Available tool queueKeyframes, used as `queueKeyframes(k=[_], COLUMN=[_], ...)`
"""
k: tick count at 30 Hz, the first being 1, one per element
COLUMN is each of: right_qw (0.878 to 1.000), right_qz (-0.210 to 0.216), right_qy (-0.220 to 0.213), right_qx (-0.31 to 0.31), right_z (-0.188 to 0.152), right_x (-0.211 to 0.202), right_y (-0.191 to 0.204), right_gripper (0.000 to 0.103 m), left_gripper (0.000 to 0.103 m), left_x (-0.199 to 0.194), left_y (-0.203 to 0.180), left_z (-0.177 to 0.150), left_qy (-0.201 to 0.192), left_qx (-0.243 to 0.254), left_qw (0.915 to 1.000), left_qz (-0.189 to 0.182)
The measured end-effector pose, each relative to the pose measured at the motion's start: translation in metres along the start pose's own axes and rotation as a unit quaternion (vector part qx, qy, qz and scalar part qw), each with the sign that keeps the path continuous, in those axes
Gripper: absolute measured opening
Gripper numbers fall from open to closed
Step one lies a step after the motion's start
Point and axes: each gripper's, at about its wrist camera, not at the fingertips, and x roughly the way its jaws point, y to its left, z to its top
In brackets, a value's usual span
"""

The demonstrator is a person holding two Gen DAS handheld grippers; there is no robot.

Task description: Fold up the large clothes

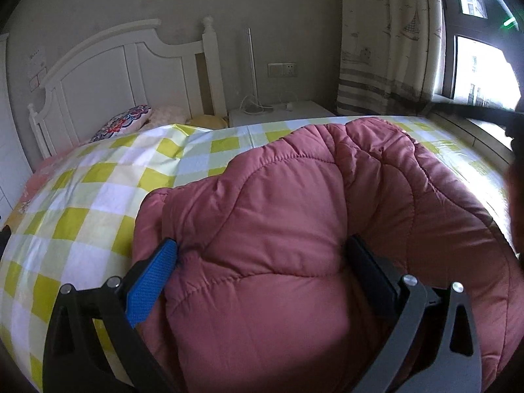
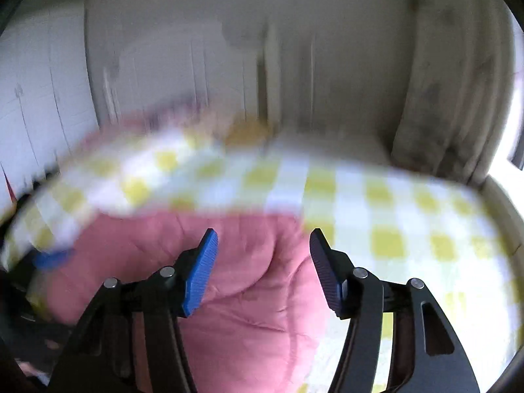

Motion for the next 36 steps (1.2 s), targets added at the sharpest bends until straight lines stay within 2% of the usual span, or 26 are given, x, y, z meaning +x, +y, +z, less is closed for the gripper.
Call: queueKeyframes(k=[2,6,8,12,15,17,18,19,21,23,26,27,28,30,31,33,36], right_qw=[1.0,1.0,1.0,0.997,0.994,0.994,0.993,0.993,0.996,0.996,0.989,0.987,0.986,0.99,0.991,0.987,0.987], right_qz=[0.004,-0.007,-0.005,0.007,0.009,-0.011,-0.018,-0.016,0.001,0.0,0.006,0.001,-0.002,0.015,0.011,-0.013,-0.023], right_qy=[0.01,0.016,-0.002,-0.072,-0.102,-0.072,-0.074,-0.081,-0.064,-0.059,-0.124,-0.134,-0.133,-0.09,-0.082,-0.101,-0.09], right_qx=[-0.002,-0.003,0.001,-0.001,-0.037,-0.082,-0.089,-0.086,-0.064,-0.061,-0.078,-0.088,-0.097,-0.104,-0.105,-0.123,-0.132], right_z=[-0.002,0.007,0.005,-0.015,-0.041,-0.06,-0.068,-0.071,-0.066,-0.06,-0.068,-0.073,-0.081,-0.094,-0.105,-0.112,-0.108], right_x=[0.012,-0.001,-0.025,-0.084,-0.109,-0.093,-0.085,-0.084,-0.084,-0.1,-0.143,-0.149,-0.149,-0.127,-0.112,-0.106,-0.107], right_y=[0.0,-0.004,0.002,0.012,0.033,0.053,0.058,0.058,0.05,0.051,0.062,0.066,0.071,0.076,0.079,0.086,0.09], right_gripper=[0.057,0.057,0.057,0.058,0.064,0.065,0.065,0.065,0.066,0.065,0.065,0.065,0.065,0.065,0.067,0.067,0.067], left_gripper=[0.101,0.101,0.101,0.101,0.101,0.101,0.101,0.101,0.101,0.101,0.101,0.101,0.101,0.101,0.101,0.101,0.101], left_x=[-0.001,0.001,0.001,0.0,0.0,0.0,0.0,0.0,0.002,0.002,0.003,0.003,0.003,0.002,0.003,0.002,0.003], left_y=[-0.001,0.002,0.002,0.005,0.005,0.005,0.005,0.005,0.004,0.003,0.006,0.007,0.009,0.009,0.01,0.01,0.007], left_z=[0.0,0.0,0.0,-0.001,-0.001,-0.001,-0.001,-0.001,-0.002,-0.001,-0.001,-0.001,-0.002,-0.003,-0.002,-0.003,0.005], left_qy=[0.001,0.006,0.003,0.0,0.0,0.0,-0.001,0.0,0.003,0.004,0.005,0.005,0.006,0.004,0.005,0.005,0.039], left_qx=[-0.002,-0.01,-0.011,-0.018,-0.019,-0.019,-0.019,-0.019,-0.016,-0.015,-0.022,-0.025,-0.028,-0.029,-0.028,-0.027,-0.014], left_qw=[1.0,0.9999,0.9999,0.9998,0.9998,0.9998,0.9998,0.9998,0.9998,0.9998,0.9997,0.9997,0.9996,0.9996,0.9996,0.9996,0.999], left_qz=[0.005,0.001,0.001,0.0,0.001,0.0,0.001,0.003,0.009,0.012,0.009,0.006,0.003,0.003,0.003,0.004,0.016])
